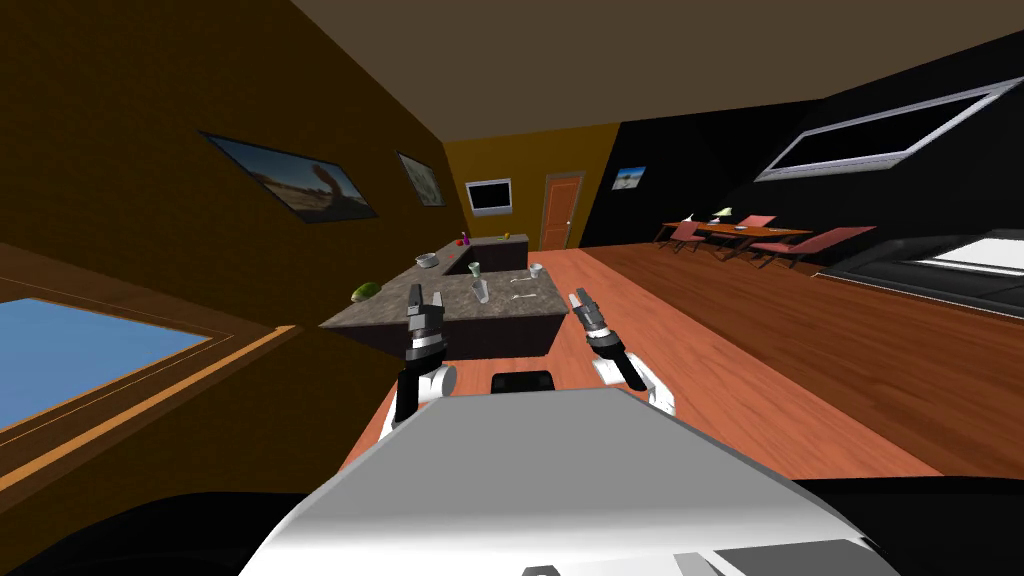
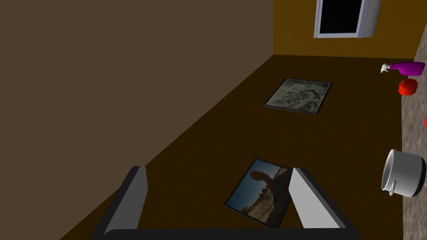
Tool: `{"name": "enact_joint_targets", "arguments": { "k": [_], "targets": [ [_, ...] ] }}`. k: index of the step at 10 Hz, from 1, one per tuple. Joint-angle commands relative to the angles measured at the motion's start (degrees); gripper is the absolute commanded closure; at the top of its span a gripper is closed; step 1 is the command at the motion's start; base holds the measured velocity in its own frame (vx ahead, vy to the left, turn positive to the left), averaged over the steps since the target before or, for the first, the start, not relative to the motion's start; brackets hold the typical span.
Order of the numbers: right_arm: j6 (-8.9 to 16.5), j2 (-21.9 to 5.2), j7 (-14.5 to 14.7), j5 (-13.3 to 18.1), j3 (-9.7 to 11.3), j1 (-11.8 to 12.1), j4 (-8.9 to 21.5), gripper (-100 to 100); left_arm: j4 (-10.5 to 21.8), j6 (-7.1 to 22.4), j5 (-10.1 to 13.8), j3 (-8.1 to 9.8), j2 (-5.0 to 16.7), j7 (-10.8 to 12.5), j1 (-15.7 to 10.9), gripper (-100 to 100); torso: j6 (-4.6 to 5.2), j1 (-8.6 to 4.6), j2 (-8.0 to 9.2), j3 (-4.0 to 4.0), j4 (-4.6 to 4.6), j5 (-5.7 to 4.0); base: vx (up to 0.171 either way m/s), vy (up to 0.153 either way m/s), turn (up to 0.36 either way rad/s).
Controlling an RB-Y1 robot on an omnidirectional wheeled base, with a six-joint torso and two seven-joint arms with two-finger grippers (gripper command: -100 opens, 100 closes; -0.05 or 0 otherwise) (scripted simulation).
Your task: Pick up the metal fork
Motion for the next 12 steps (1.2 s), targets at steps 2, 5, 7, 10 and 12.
{"name": "enact_joint_targets", "arguments": {
  "k": [2,5,7,10,12],
  "targets": [
    [-1.35,-4.12,0.19,1.73,0.24,-1.46,3.82,-100,0.0,0.0,0.0,0.0,0.0,0.0,0.0,0,0.0,0.0,-0.03,0.0,0.01,0.0,-0.088,-0.024,0.104],
    [-2.29,-8.31,0.32,2.98,0.53,-2.4,7.25,-100,0.0,0.0,0.0,0.0,0.0,0.0,0.0,0,-0.03,-0.02,-0.04,-0.02,0.0,0.0,-0.079,-0.02,0.134],
    [-3.22,-11.61,0.44,4.28,0.91,-3.35,10.26,-100,0.0,0.0,0.0,-0.01,0.0,0.0,0.0,0,-0.03,0.14,-0.04,-0.01,0.0,0.03,-0.08,0.014,0.152],
    [-4.99,-16.79,0.66,7.01,1.96,-5.21,15.29,-100,0.0,0.0,0.0,0.0,0.0,0.0,0.01,0,0.02,0.06,-0.08,-0.03,0.0,0.01,-0.079,0.001,0.189],
    [-5.81,-20.18,0.75,8.42,2.63,-6.11,18.35,-100,0.0,0.0,0.0,0.0,0.0,0.0,0.01,0,0.01,0.08,-0.14,-0.07,-0.01,0.02,-0.067,0.013,0.18]
  ]
}}
